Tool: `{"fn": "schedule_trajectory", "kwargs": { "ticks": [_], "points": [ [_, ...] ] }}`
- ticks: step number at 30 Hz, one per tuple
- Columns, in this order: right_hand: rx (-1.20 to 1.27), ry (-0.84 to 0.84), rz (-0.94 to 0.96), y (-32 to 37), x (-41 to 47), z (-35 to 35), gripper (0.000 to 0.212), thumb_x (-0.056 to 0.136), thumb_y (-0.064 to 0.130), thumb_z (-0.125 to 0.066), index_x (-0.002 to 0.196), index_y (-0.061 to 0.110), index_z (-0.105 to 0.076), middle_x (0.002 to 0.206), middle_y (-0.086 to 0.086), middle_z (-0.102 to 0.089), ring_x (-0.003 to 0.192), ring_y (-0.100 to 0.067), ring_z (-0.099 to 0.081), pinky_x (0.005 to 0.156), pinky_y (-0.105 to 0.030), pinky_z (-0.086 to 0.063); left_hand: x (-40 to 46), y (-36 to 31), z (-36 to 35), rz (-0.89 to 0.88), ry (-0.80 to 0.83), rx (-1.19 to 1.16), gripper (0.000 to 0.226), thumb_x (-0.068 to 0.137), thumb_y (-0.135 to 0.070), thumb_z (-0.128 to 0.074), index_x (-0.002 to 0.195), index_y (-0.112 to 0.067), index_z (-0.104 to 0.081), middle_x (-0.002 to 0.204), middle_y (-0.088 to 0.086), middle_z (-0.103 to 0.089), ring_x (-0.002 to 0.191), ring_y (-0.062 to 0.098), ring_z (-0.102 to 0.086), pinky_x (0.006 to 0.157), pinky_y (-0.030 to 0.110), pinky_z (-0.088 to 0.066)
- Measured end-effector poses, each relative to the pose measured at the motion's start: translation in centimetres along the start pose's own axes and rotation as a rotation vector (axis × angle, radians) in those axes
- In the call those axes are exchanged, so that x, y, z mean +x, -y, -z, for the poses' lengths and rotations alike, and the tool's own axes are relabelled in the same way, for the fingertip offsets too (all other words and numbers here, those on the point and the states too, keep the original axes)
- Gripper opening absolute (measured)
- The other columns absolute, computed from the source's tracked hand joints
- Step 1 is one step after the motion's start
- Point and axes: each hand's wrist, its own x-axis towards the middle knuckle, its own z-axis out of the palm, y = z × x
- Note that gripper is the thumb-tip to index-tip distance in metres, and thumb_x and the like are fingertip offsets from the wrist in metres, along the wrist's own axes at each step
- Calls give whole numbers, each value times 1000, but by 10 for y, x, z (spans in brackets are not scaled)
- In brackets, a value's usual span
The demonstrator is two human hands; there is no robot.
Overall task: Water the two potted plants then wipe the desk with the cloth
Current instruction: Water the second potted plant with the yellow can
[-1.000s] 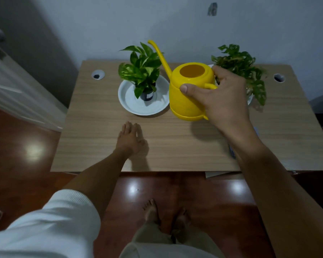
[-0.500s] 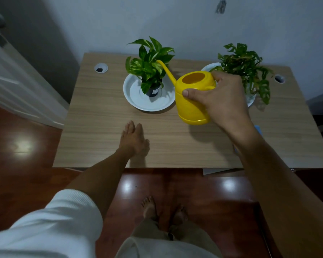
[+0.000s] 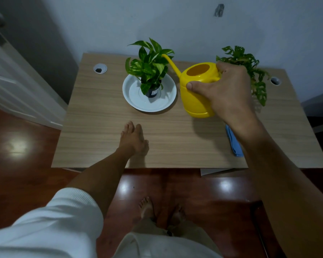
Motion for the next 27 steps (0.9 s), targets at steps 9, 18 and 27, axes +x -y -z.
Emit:
{"fn": "schedule_trajectory", "kwargs": {
  "ticks": [9,18,27],
  "points": [
    [30,-16,36,13,3,-1,52,69,52,-92,73,22,-49,78,4,-54,76,-17,-50,57,-25,-34,2,0,-2,5,-5,10,73,93,-43,-62,152,-15,-28,171,21,0,160,40,2,127,57,-15],
    [127,118,-13,13,-7,7,44,70,41,-94,103,32,-66,82,26,-59,72,11,-60,59,-3,-42,5,2,-4,3,-15,11,74,94,-42,-62,153,-15,-28,171,22,0,160,39,2,127,57,-14],
    [54,133,-31,3,-10,18,64,72,46,-92,121,10,-73,102,2,-63,96,-18,-62,80,-35,-52,7,3,-7,13,-27,-7,75,92,-43,-64,153,-16,-28,171,20,-1,160,38,2,127,57,-13]
  ]
}}
